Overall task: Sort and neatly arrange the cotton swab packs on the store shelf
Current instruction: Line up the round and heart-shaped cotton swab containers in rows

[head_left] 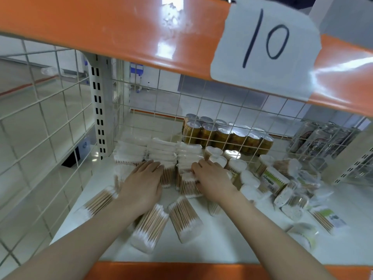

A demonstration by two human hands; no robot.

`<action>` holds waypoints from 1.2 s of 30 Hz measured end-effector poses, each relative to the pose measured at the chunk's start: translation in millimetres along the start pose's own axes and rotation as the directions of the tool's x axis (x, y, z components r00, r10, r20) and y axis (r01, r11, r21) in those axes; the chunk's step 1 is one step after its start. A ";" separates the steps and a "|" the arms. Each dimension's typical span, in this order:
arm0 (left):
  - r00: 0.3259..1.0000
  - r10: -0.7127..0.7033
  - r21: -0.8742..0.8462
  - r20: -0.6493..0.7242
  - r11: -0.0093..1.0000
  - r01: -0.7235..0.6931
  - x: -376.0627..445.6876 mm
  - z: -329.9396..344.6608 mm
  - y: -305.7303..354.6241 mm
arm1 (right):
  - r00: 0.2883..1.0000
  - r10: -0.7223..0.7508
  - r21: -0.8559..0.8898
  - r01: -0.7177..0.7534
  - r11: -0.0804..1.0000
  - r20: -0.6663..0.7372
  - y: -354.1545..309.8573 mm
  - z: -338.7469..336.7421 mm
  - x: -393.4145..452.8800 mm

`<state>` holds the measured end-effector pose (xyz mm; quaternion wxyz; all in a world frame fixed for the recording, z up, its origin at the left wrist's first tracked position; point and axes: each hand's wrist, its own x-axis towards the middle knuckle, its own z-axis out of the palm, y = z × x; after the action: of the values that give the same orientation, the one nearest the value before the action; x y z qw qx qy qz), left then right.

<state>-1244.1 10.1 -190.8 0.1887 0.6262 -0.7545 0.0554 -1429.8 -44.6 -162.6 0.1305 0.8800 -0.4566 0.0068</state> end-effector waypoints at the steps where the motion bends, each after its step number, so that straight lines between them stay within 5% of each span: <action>1: 0.998 -0.016 -0.007 0.064 1.000 0.017 3.0 1.0 2.4 | 1.000 -0.005 0.012 0.005 1.000 -0.006 -1.1 0.4 0.1; 4: 0.984 -0.055 0.012 0.170 0.999 0.053 10.4 3.5 4.6 | 1.000 -0.014 0.031 0.015 0.999 -0.026 -2.8 2.8 1.2; 11: 0.983 -0.053 -0.018 0.178 0.998 0.057 14.8 11.2 9.2 | 0.999 0.007 0.058 -0.004 0.998 -0.054 -1.7 7.2 2.3; 21: 0.999 -0.016 -0.149 -0.044 0.989 0.009 10.8 -3.3 27.1 | 0.976 0.195 0.259 -0.164 0.952 -0.097 20.4 -3.9 -11.3; 29: 0.998 -0.042 -0.229 -0.050 0.973 0.030 16.6 0.5 69.1 | 0.912 0.379 0.459 -0.272 0.846 -0.157 73.3 -13.8 -49.5; 36: 0.998 0.034 -0.240 -0.057 0.970 -0.047 20.2 13.7 107.1 | 0.911 0.408 0.475 -0.333 0.814 -0.060 125.1 -3.2 -80.4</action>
<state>-1353.4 9.5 -180.0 0.2822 0.5814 -0.7629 -0.0166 -1577.1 -48.1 -142.1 -0.0469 0.7762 -0.5930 0.2090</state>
